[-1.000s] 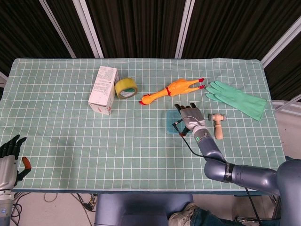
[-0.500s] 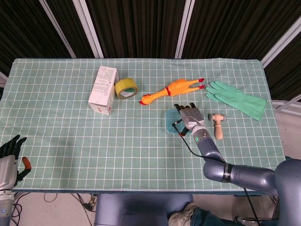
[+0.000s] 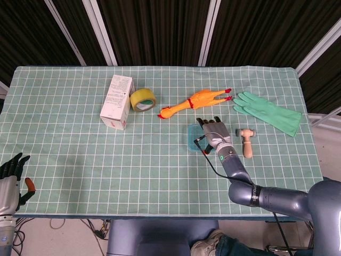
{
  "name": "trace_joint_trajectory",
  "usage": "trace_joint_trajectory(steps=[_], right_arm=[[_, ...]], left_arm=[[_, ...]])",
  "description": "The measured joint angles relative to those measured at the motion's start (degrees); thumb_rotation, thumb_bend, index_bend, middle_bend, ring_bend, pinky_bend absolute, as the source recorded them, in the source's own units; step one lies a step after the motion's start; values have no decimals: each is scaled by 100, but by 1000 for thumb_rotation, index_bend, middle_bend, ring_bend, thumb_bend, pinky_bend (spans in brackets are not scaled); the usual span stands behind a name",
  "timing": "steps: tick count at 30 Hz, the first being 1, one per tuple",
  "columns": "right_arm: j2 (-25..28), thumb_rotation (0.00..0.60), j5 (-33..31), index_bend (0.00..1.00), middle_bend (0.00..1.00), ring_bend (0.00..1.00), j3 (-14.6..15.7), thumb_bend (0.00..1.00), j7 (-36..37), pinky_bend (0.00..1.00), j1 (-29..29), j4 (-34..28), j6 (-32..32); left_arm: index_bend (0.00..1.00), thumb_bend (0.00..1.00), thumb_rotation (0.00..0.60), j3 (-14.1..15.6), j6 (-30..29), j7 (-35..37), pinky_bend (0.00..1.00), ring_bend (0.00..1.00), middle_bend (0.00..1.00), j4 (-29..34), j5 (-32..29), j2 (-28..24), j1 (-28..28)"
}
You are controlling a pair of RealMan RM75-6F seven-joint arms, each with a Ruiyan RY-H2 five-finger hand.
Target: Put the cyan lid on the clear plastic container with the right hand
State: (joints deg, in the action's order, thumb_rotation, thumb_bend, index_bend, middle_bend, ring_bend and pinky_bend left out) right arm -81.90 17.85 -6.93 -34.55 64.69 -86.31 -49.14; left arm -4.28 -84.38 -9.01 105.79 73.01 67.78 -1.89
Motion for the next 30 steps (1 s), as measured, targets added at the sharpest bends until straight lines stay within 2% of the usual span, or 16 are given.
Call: trace_joint_trajectory(steps=[14,18,21,26,30], right_arm=[[-51,600,-83,0,526,169,16,278,-113,0,19,51,-18],[-54,600,-120,0,420,129,16,278,-136,0,27,53,-9],[-50,600,-145,0,303,79,15,278,-161,0,33,47,-19],[-45,600,-204,0,207,40,10,278,-191,0,34,38,-52],[-37,600,-283,0,171,28,12,279,-237,0,48,31,-36]], left_arm=[[124,741,600,6,-2,-4,0,0,0,-3,1,3,0],[124,741,600,4,-1,3,0,0,0,-4,-3,3,0],[124,741,600,5,-2,8,0,0,0,-6,0,2,1],[124,741,600,5,0,8,0,0,0,-6,-2,1,0],[124,741,600,6,-3,6,0,0,0,-3,-3,3,1]])
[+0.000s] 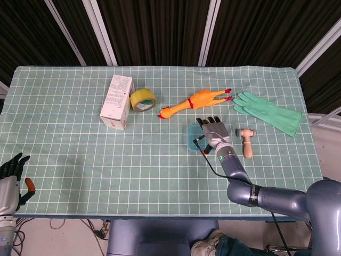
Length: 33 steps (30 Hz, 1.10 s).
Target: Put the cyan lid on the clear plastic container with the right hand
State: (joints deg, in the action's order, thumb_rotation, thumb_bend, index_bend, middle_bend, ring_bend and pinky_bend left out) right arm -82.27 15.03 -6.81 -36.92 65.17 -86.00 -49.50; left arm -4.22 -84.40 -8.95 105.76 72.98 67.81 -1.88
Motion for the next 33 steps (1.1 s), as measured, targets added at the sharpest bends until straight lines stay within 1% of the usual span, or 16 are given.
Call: trace_joint_trajectory(steps=[12,19,33], right_arm=[[60,600,-79,0,129,1,-24,278,-27,0,15,-62,19],[87,600,-38,0,128,0,-67,278,16,0,3,-94,-16],[282,600,-60,0,91,0,-112,278,13,0,-15,-319,-105]], left_arm=[[125,741,600,1,7,-2,0,0,0,2,-7,-3,-3],[125,741,600,3,4,-6,0,0,0,3,-6,-2,-2],[126,741,600,6,10,-17,0,0,0,2,-14,-3,-3]])
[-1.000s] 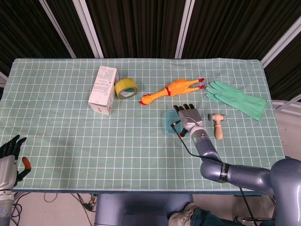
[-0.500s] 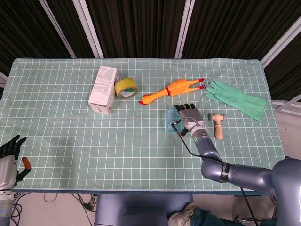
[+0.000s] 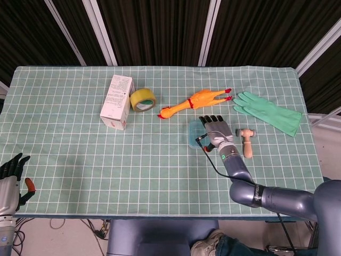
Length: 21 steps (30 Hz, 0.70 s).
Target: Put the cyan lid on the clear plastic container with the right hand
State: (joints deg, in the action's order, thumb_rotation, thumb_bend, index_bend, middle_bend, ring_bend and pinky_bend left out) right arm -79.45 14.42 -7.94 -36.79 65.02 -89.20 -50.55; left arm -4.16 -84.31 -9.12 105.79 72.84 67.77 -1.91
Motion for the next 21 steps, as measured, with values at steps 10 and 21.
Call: trace_joint_trajectory(steps=[10,21], right_arm=[[-29,600,-70,0,91,0,31,279,-66,0,33,0,4],[129,600,234,67,91,0,-150,278,197,0,-96,-279,-281]], left_arm=[[126,741,600,2,-7,14,0,0,0,-2,9,-1,5],[131,741,600,1,10,16,0,0,0,-4,-6,-6,0]])
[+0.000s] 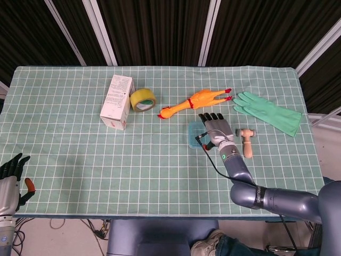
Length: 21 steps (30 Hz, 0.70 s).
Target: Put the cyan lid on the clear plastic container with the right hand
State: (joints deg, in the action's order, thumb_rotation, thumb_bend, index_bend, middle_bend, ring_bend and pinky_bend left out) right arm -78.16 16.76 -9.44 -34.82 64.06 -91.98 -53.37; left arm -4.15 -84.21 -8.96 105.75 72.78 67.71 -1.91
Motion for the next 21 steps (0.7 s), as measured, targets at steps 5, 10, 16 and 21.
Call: trace_joint_trajectory(steps=[5,10,16,21], right_arm=[[113,600,505,348,91,0,-65,323,229,0,-170,-225,-216],[145,600,1155,534,76,0,-99,426,560,0,-408,-317,-405],[51,600,1633,571,58,0,-134,437,1003,0,-671,-138,-410],[-14,600,1736,596,56,0,-161,445,1100,0,-767,14,-330]], left_arm=[[132,741,600,1,-1,-8,0,0,0,1,-2,4,-1],[132,741,600,3,-9,-2,0,0,0,-4,9,7,2],[132,741,600,2,-11,6,0,0,0,-1,9,6,4],[133,741,600,0,-9,-3,0,0,0,-1,1,8,3]])
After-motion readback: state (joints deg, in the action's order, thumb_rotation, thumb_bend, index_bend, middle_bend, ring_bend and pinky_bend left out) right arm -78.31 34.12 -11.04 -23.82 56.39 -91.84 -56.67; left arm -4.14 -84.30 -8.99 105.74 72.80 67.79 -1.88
